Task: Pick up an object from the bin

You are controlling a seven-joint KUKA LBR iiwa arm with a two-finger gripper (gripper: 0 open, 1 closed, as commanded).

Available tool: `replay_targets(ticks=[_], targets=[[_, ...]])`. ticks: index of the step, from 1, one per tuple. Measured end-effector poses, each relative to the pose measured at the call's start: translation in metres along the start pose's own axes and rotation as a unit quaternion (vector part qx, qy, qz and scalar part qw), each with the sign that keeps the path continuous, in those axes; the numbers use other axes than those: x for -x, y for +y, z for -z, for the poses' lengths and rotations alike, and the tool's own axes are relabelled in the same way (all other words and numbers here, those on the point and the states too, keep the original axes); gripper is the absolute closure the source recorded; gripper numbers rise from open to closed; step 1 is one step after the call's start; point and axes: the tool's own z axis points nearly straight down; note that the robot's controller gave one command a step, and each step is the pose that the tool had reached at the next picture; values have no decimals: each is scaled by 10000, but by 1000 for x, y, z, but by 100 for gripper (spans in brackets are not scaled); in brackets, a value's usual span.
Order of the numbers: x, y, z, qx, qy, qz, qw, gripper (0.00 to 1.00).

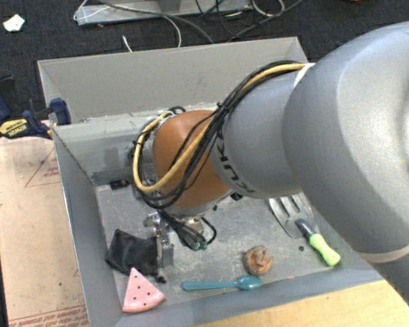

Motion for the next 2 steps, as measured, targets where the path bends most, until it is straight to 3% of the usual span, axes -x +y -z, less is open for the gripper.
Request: replay_targets(ticks=[1,2], targets=[[-3,0,57,-1,24,-76,10000,100],[16,-5,134,-1,24,229,9997,100]])
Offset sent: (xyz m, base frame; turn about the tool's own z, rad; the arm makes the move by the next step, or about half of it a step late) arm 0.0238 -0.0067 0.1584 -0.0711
